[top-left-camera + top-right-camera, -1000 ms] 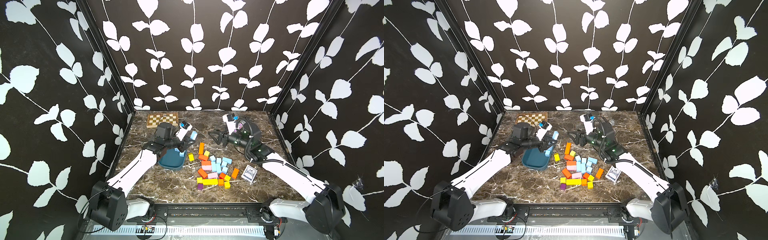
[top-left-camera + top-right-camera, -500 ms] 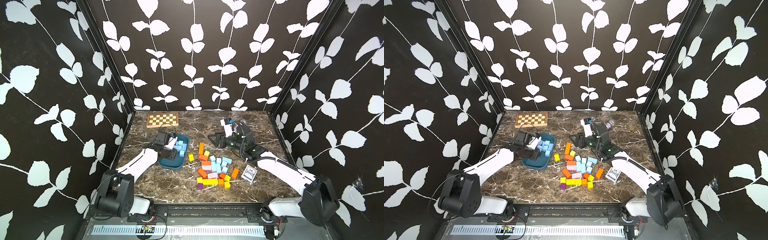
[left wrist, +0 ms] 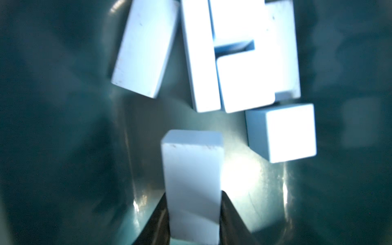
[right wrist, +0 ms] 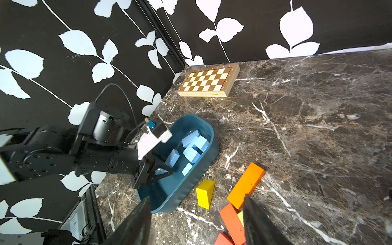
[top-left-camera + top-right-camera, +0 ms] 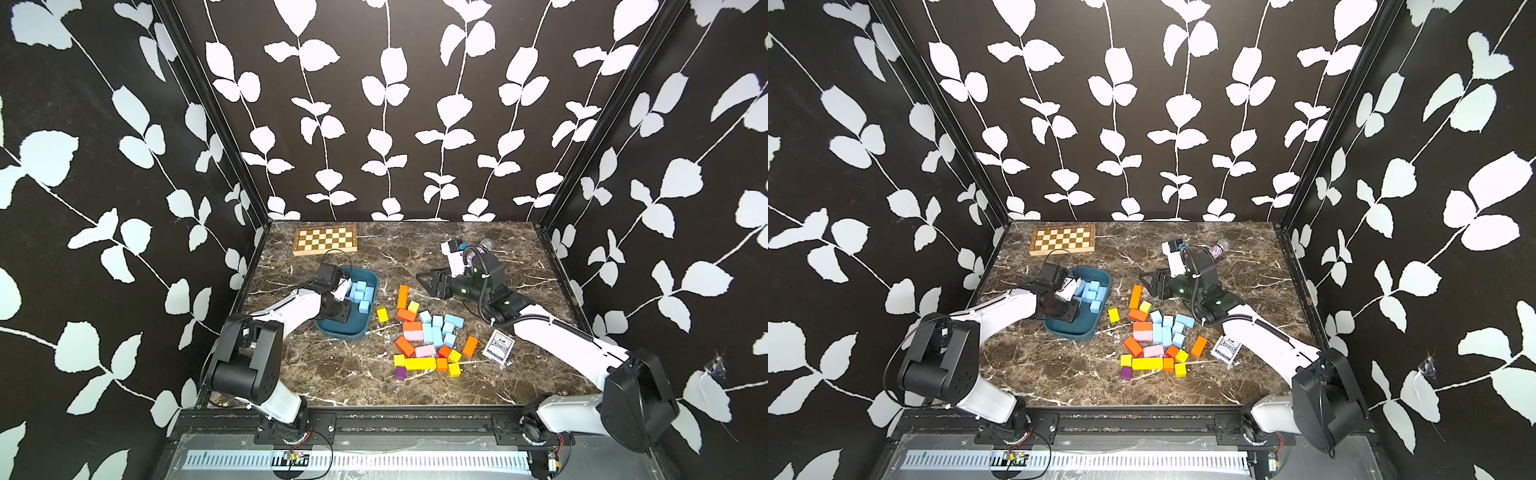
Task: Pick out the blue building blocks
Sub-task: Place the building block in the storage box.
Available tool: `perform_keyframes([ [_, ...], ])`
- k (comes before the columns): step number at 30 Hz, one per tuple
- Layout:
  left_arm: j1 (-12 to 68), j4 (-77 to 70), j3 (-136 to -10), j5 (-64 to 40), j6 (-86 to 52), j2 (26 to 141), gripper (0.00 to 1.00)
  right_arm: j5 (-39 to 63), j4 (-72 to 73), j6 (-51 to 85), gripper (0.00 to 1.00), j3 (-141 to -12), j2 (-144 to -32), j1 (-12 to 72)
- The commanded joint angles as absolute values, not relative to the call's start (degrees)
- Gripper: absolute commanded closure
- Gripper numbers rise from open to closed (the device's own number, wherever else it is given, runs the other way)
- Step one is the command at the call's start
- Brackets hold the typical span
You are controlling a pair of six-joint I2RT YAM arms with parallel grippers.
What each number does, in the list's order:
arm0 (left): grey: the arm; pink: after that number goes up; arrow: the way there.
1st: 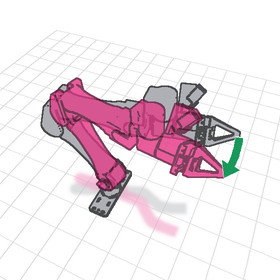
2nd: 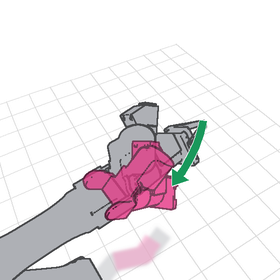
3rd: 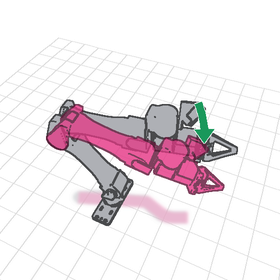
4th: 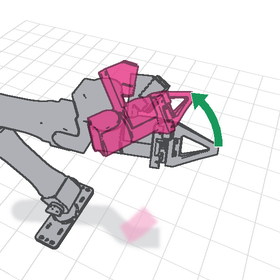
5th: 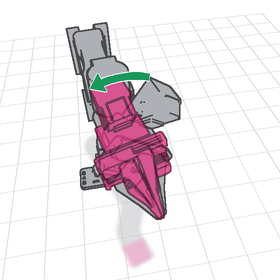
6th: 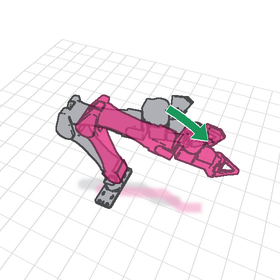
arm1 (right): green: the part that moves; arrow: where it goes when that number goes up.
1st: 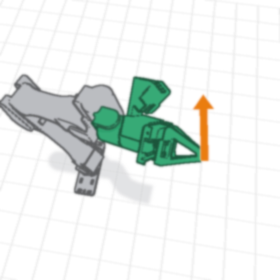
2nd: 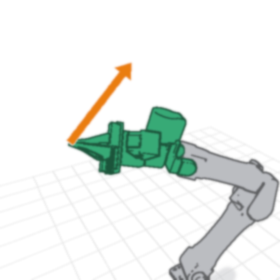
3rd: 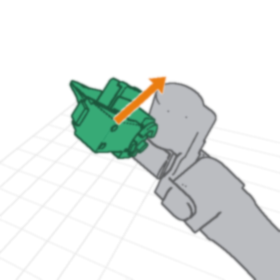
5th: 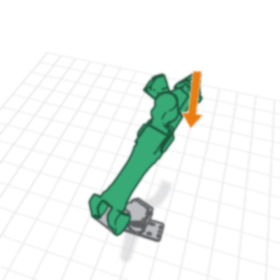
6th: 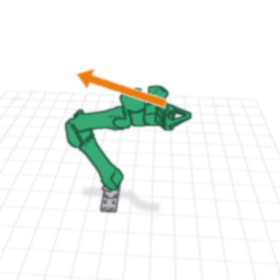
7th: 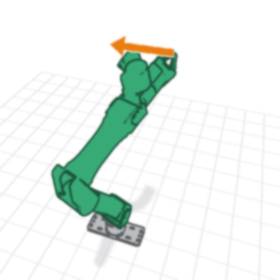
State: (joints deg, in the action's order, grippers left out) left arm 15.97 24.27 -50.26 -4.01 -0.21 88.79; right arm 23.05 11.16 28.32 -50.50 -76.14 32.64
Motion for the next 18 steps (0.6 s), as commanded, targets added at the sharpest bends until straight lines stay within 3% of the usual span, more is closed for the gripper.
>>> perform_keyframes([
  [1,15.69,25.60,-51.77,-3.25,-0.79,87.20,0.51,21.86,10.44,28.57,0.34,-50.18,-75.59,33.13],
  [6,15.72,25.40,-51.72,-3.76,0.51,85.89,0.42,18.81,5.14,28.54,0.34,-51.29,-75.61,33.15],
  [18,15.73,24.81,-53.73,-8.10,6.06,78.13,0.36,10.21,-14.83,33.14,0.39,-59.30,-79.97,33.13],
])
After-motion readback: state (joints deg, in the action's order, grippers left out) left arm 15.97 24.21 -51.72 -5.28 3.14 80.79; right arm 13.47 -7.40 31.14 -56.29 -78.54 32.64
